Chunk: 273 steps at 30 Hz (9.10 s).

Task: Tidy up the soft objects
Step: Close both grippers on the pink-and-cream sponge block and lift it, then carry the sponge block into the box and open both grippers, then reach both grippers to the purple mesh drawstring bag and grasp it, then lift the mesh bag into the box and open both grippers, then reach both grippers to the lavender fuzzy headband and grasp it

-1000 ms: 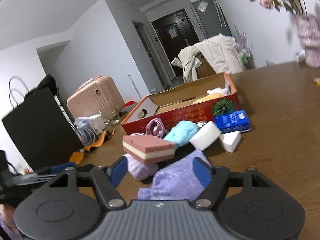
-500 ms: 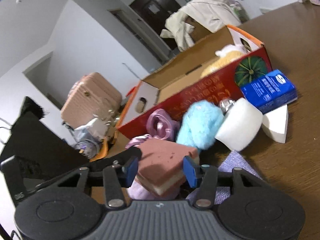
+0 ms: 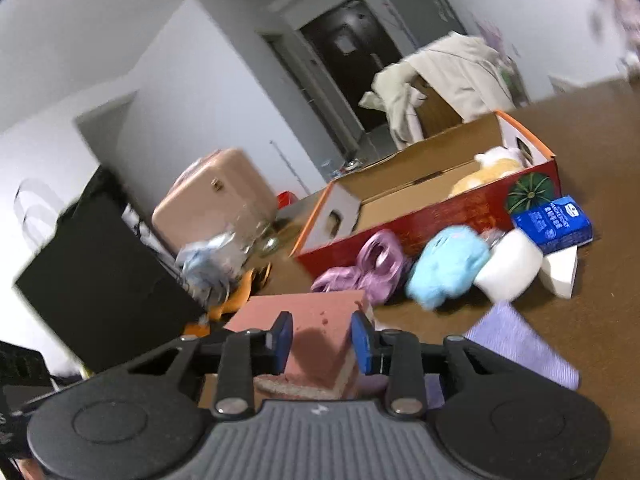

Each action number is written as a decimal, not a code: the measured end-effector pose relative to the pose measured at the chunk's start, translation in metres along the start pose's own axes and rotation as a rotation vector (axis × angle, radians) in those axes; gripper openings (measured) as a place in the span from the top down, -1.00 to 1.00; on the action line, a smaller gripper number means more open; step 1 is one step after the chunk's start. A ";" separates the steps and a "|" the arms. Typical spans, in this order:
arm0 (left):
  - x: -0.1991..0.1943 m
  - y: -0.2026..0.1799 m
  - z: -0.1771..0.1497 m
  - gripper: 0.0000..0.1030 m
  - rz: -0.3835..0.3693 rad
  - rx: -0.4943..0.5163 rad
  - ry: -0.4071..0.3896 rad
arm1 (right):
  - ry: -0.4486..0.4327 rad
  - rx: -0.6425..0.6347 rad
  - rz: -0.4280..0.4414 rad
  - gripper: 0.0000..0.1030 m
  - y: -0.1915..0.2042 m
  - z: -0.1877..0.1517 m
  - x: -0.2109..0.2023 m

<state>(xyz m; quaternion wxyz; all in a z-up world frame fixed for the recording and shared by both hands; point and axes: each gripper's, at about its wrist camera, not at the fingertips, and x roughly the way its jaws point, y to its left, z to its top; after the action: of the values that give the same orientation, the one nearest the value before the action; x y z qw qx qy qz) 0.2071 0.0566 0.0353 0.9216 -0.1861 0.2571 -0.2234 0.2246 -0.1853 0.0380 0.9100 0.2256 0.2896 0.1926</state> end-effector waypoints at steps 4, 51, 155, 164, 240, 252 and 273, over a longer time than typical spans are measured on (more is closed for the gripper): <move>-0.027 0.012 -0.042 0.34 0.007 -0.037 0.036 | 0.053 -0.078 -0.047 0.38 0.019 -0.043 -0.011; 0.213 0.049 0.177 0.29 0.093 0.010 0.086 | 0.104 -0.097 -0.053 0.39 -0.034 0.196 0.179; 0.086 -0.078 -0.022 0.65 0.023 0.089 0.175 | -0.015 -0.058 0.044 0.48 -0.101 0.015 -0.033; 0.101 -0.090 0.052 0.69 -0.019 0.134 0.130 | -0.063 -0.086 0.074 0.50 -0.091 0.074 -0.031; 0.019 -0.074 -0.032 -0.66 0.381 0.294 0.018 | -0.047 -0.262 0.009 -0.45 -0.051 -0.034 -0.086; 0.099 0.004 0.007 -0.11 0.282 0.166 0.095 | 0.151 -0.207 -0.029 0.16 -0.054 -0.032 0.005; 0.058 0.031 -0.012 0.66 0.062 -0.110 0.186 | 0.176 0.033 0.057 0.47 -0.043 -0.017 0.052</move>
<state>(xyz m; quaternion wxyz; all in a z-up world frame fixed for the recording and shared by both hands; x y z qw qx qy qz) 0.2548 0.0505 -0.0109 0.8887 -0.2069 0.3588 -0.1966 0.2636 -0.1908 -0.0197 0.8714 0.2309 0.3650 0.2328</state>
